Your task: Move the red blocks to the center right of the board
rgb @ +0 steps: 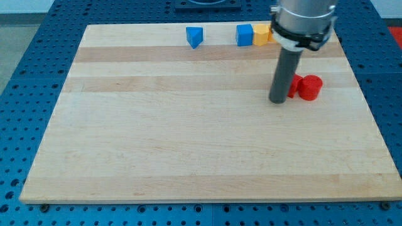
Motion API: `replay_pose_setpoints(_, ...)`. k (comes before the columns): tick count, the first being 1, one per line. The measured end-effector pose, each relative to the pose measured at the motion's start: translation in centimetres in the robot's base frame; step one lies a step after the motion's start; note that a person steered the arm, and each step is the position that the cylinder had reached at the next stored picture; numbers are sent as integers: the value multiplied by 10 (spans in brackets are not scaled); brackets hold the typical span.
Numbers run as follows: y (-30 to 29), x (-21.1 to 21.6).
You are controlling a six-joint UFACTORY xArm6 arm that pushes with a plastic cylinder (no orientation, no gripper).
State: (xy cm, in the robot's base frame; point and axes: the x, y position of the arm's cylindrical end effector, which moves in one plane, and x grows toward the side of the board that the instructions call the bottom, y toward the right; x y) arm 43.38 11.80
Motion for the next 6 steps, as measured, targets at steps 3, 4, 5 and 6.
replay_pose_setpoints(3,-14,-19)
replay_pose_setpoints(4,14,-17)
replay_pose_setpoints(5,38,-15)
replay_pose_setpoints(6,39,-15)
